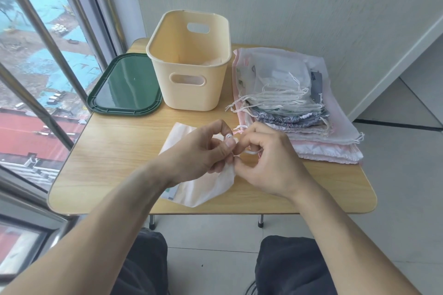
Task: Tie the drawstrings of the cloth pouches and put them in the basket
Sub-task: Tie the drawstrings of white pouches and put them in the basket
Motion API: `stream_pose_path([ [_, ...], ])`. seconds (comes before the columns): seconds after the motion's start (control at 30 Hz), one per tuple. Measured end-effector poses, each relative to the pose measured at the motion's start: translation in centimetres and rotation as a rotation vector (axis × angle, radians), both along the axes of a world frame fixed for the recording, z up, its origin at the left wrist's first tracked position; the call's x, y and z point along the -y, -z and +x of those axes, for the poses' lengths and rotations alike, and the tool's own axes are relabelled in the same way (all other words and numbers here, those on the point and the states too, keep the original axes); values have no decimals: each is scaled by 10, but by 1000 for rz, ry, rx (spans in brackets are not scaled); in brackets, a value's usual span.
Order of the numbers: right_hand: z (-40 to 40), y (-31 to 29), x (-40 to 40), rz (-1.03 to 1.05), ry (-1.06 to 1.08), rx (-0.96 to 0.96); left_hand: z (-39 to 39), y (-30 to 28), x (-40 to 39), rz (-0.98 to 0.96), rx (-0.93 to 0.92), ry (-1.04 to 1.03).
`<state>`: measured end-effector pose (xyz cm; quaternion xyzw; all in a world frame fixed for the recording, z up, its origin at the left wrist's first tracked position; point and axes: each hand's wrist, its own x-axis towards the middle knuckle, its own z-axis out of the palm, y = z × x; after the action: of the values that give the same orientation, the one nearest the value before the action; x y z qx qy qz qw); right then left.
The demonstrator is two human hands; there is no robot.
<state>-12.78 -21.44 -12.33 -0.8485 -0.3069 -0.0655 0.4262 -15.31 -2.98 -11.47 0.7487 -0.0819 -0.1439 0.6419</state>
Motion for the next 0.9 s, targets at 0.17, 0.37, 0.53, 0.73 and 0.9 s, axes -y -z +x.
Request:
stream_pose_path([
  [0.17,4,4,-1,-5,-29,96,0,-1,-3,-13,-19,-2],
  [0.37,2,2,-1,59,-76,-27,-1,1,-1,-47,-19,61],
  [0.53,0,2,-7,89,-40,-22,-3,2,6,-151,4,-29],
  [0.73,-2,3,-13,193,169,-12,0,10,14,-13,135,-241],
  [0.9,-3,2,-17,285,268,-103,-2,8,31,95,216,-348],
])
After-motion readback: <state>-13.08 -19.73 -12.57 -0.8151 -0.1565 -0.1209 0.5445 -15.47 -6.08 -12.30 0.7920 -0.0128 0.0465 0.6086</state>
